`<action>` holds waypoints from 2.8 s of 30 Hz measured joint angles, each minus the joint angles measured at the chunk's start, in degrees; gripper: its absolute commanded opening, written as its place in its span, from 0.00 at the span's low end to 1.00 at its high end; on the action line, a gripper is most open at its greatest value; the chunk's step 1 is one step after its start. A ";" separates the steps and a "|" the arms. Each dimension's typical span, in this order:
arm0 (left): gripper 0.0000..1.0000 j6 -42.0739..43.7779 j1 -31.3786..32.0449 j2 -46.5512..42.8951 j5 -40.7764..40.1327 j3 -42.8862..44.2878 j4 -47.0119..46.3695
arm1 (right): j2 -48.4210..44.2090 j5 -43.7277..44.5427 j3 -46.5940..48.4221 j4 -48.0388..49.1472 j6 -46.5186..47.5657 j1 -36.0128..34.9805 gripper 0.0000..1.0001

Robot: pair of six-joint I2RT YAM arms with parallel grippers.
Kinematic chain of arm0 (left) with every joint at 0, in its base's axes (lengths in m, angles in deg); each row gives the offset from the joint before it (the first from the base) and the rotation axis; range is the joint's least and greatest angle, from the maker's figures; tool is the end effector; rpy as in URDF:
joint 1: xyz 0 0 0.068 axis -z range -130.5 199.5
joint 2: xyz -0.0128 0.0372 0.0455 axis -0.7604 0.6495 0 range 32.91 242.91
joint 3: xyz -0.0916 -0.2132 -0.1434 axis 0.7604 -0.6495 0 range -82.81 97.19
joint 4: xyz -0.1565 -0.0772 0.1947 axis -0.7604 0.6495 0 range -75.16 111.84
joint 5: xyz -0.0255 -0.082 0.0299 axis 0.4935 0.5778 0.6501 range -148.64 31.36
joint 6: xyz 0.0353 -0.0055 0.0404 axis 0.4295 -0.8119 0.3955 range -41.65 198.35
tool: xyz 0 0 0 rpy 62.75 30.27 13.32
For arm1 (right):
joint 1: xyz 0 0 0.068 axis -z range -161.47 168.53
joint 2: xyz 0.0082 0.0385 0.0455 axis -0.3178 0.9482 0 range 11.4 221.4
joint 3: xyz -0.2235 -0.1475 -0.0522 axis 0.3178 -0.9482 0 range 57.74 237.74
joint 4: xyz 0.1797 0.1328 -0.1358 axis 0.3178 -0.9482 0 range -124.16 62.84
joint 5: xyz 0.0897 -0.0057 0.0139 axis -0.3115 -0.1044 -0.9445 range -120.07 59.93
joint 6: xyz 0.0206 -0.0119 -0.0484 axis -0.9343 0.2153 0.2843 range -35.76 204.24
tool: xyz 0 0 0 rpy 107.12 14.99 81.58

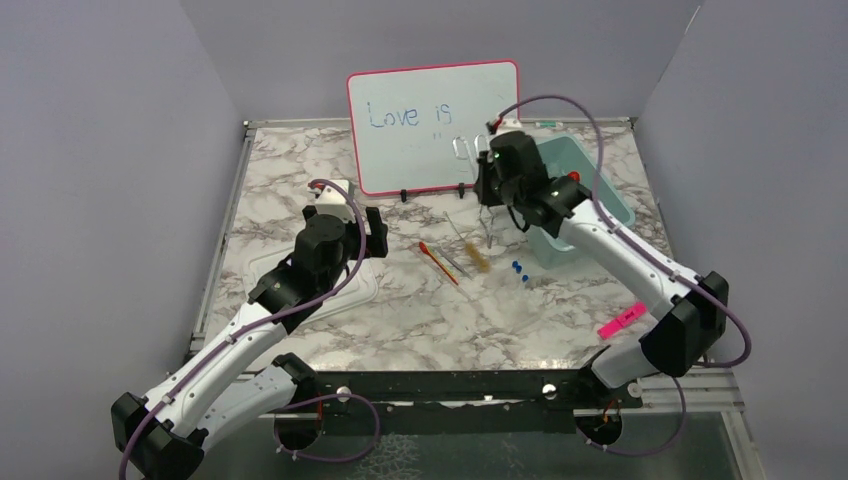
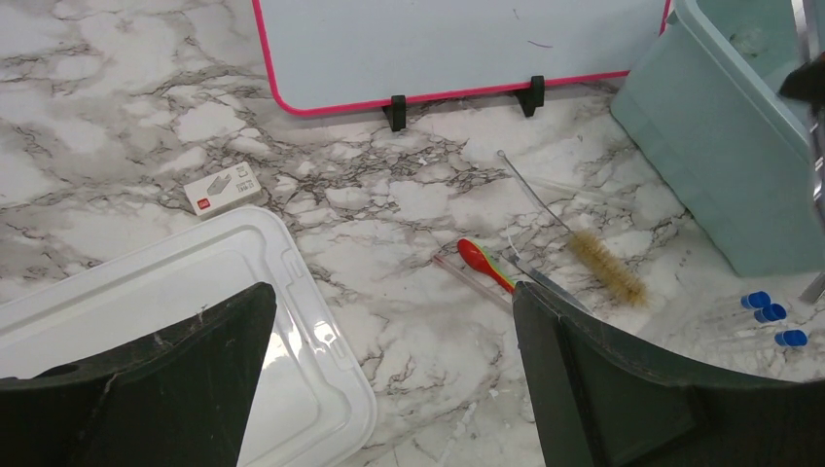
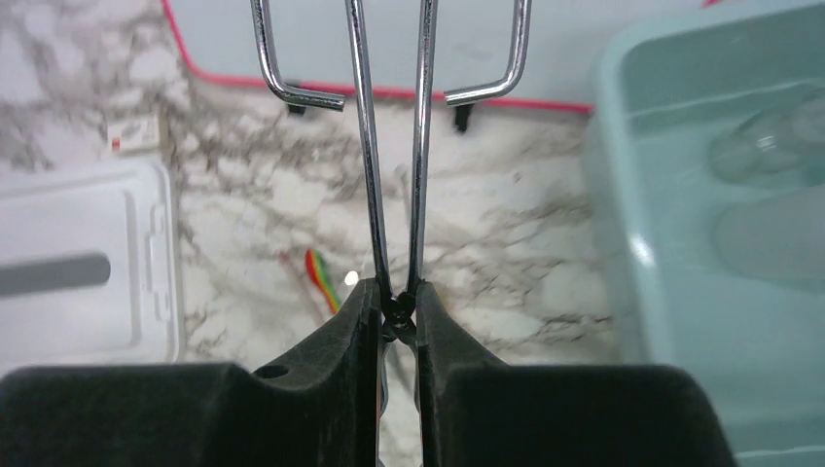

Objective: Organize the chemistry lab equipment

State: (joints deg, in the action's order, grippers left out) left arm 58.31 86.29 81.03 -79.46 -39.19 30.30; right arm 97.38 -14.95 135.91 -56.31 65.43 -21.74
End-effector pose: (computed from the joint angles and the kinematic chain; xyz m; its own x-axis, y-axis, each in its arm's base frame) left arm 0.1626 -0.1058 0.3140 -0.3570 -0.1328 -0.9246 0.1809 0.9613 -0.2079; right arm 0.2646 0.2120 0.3378 -0.5842 -0.0870 -0.8070 -0.2923 0.9501 0.1091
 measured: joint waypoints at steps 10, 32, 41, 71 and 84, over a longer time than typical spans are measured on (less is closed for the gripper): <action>0.94 0.00 0.00 0.00 0.00 0.00 0.00 | -5.09 -0.85 5.25 0.46 6.60 20.33 0.05; 0.94 0.20 0.00 0.02 0.02 0.00 0.00 | 5.66 -9.57 -0.70 -0.90 26.73 29.42 0.05; 0.94 0.55 0.00 0.15 0.02 0.00 0.02 | 5.99 -15.65 -7.41 1.05 29.20 30.47 0.06; 0.94 0.55 0.00 2.25 1.38 0.00 -0.44 | 4.42 -21.05 -4.87 1.46 24.09 31.01 0.42; 0.94 0.55 0.00 1.46 1.57 0.00 -0.46 | -5.44 -18.80 2.40 -6.91 9.97 23.28 0.47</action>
State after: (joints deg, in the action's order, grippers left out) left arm 58.86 86.29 82.49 -77.88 -39.19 29.84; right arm 91.94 -33.75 138.32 -63.21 75.40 1.54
